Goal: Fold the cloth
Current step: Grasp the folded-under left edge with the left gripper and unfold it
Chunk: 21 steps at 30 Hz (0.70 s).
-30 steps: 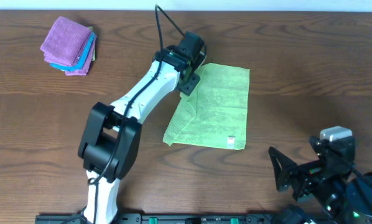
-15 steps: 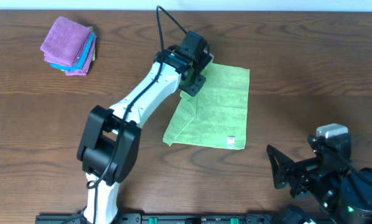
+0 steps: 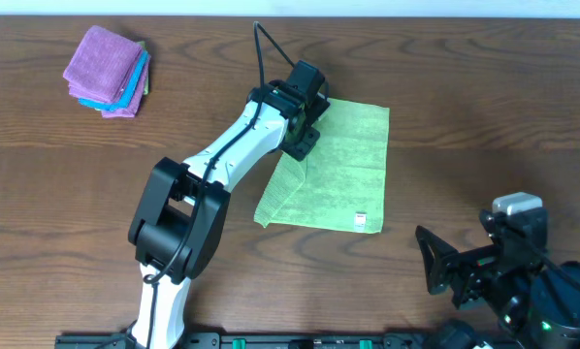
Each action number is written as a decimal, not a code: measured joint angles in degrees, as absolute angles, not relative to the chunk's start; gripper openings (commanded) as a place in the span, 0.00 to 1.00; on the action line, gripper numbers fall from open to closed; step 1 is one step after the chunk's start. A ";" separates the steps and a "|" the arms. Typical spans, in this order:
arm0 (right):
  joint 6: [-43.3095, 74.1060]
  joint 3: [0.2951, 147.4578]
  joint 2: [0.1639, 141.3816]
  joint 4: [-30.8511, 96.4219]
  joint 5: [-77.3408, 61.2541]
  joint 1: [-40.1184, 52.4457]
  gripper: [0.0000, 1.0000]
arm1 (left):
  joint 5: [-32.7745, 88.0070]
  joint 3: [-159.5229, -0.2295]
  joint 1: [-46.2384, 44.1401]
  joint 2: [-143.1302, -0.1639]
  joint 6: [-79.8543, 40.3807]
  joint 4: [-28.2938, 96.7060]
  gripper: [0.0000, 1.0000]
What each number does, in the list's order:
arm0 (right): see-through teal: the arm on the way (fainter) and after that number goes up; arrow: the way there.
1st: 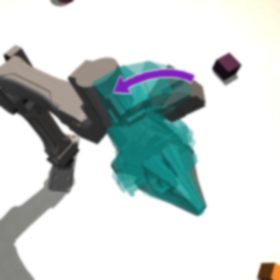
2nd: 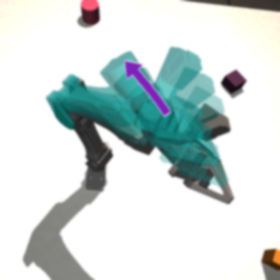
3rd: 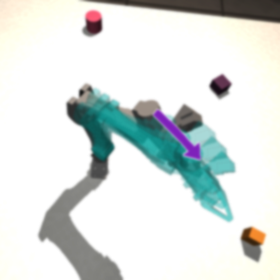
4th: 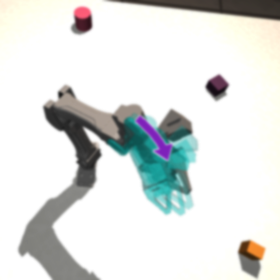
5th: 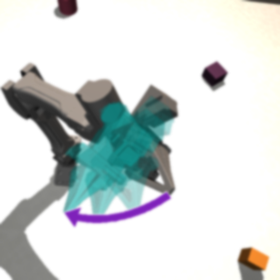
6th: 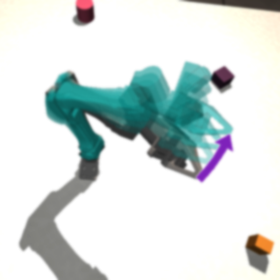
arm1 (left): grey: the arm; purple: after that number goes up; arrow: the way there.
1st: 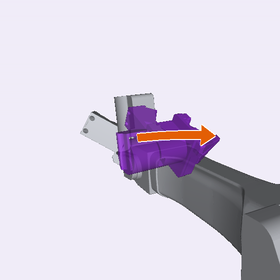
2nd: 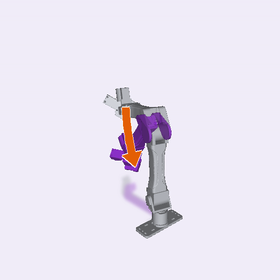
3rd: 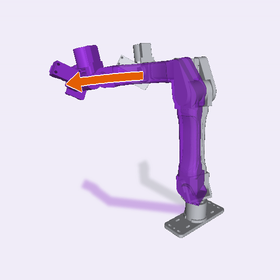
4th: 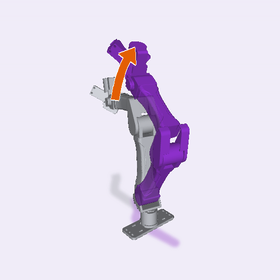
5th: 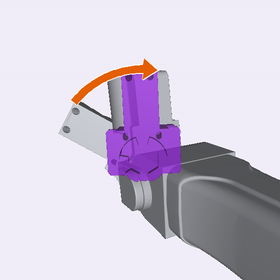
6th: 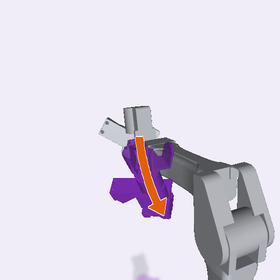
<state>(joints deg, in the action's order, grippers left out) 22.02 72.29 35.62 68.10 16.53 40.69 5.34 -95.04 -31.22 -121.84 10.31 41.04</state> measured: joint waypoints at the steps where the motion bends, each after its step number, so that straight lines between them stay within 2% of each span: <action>1: 22.02 72.29 35.62 68.10 16.53 40.69 0.92 | 5.28 -94.80 -31.22 -121.84 10.31 40.47 0.47; 8: 22.02 72.29 35.62 68.10 16.53 40.69 0.92 | 3.77 -91.09 -31.22 -121.95 10.31 36.71 0.44; 12: 22.02 72.29 35.62 68.12 16.51 40.69 0.92 | 1.41 -91.09 -31.20 -121.95 10.39 35.20 0.27; 18: 22.02 72.29 35.62 68.18 16.51 40.69 0.91 | -0.56 -91.09 -31.20 -121.95 10.35 34.20 0.19; 21: 22.02 72.29 35.62 68.25 16.51 40.69 0.91 | -0.91 -91.09 -31.20 -121.95 10.20 34.17 0.11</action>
<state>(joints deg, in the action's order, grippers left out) 22.02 72.29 35.62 68.25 16.51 40.69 -0.91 -91.09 -31.20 -121.95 10.20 34.17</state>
